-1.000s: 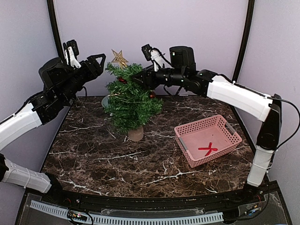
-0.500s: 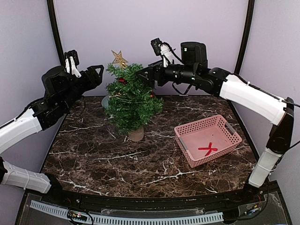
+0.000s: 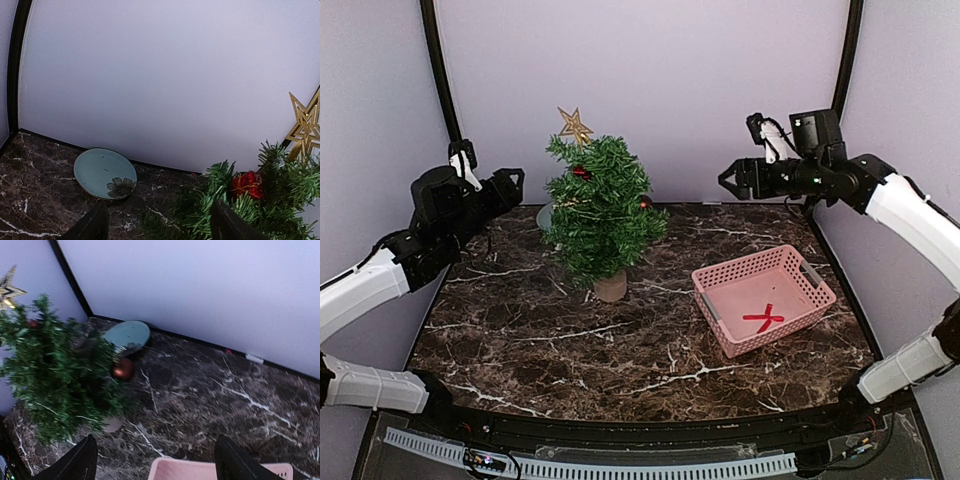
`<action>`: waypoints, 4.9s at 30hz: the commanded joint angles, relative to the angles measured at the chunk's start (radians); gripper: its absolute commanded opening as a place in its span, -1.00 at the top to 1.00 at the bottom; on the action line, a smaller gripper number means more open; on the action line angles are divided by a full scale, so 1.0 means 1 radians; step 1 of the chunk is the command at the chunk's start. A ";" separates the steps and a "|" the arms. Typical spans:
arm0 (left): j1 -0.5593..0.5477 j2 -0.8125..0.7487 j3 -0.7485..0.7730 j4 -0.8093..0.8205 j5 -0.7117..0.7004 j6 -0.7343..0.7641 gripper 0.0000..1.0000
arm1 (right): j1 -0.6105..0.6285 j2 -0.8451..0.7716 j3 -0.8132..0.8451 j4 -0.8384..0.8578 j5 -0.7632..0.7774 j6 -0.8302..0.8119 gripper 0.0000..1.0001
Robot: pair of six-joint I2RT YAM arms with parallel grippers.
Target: Decorate the small christmas tree
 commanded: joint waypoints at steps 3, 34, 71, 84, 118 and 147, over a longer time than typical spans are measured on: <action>0.017 -0.029 -0.065 0.022 0.025 -0.035 -0.43 | -0.079 0.071 -0.095 -0.402 0.076 0.033 -0.45; 0.119 -0.032 -0.214 0.168 0.110 -0.090 -0.41 | -0.157 0.502 -0.342 -0.351 0.135 0.019 0.68; 0.139 -0.191 -0.225 -0.042 0.228 -0.009 -0.25 | 0.656 0.612 0.229 -0.415 0.092 -0.405 0.87; 0.138 -0.183 -0.213 -0.093 0.312 0.078 -0.21 | 0.573 0.482 0.092 -0.249 0.227 -0.384 -0.17; -0.411 0.652 0.249 -0.550 0.680 1.031 0.51 | 0.073 -0.222 -0.586 0.252 -0.345 -0.092 -0.15; -0.473 0.909 0.376 -0.664 0.629 1.087 0.71 | 0.016 -0.240 -0.644 0.284 -0.379 -0.082 -0.16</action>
